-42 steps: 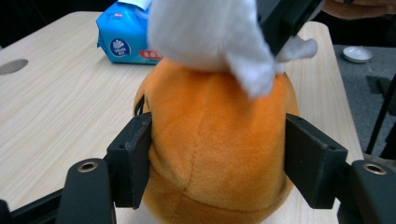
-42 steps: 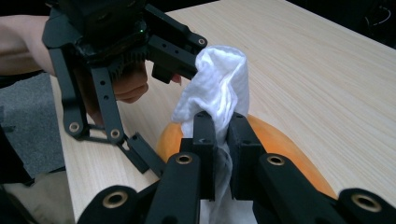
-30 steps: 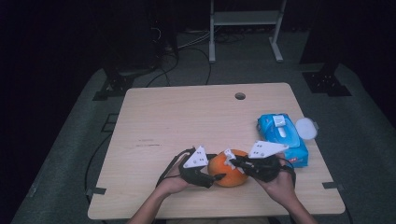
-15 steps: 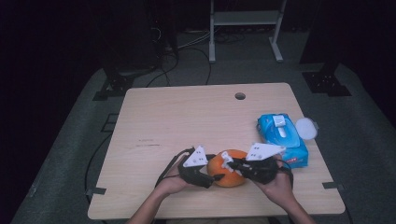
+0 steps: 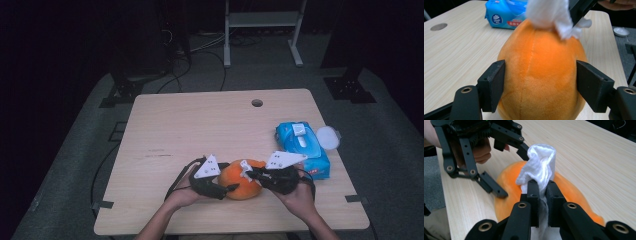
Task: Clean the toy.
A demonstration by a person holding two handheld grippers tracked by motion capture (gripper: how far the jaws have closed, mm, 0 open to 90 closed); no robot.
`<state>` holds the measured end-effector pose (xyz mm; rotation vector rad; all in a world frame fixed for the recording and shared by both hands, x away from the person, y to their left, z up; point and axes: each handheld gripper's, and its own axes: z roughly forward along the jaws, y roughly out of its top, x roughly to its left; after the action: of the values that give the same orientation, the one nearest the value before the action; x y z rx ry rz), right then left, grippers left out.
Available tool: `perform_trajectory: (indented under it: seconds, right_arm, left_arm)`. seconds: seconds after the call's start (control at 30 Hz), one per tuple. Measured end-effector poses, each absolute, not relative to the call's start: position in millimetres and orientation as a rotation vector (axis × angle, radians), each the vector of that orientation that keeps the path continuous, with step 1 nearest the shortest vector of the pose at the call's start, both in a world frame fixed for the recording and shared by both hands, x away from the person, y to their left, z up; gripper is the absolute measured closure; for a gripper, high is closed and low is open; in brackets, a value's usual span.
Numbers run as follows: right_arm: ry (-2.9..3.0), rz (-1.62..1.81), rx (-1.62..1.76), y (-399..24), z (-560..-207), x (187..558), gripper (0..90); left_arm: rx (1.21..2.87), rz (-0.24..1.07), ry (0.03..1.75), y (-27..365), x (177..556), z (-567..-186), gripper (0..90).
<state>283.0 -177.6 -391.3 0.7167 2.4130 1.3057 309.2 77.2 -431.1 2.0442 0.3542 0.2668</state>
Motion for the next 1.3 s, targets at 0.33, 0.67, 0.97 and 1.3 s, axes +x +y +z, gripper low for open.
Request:
perform_trajectory:
  seconds: [0.33,0.67,0.97,1.3]
  right_arm:
    - [2.407,1.292,0.742,-182,-392,283,82.5]
    - [2.412,1.261,0.710,-181,-393,282,82.4]
    - [2.422,1.286,0.721,-174,-396,280,82.5]
    - [2.395,1.277,0.750,-184,-396,286,82.4]
  left_arm:
    - [2.012,0.232,0.438,78,315,-432,25.8]
    - [1.999,0.196,0.468,89,322,-437,25.6]
    - [2.046,0.232,0.362,76,312,-432,23.3]
    - [2.037,0.208,0.397,91,320,-438,28.6]
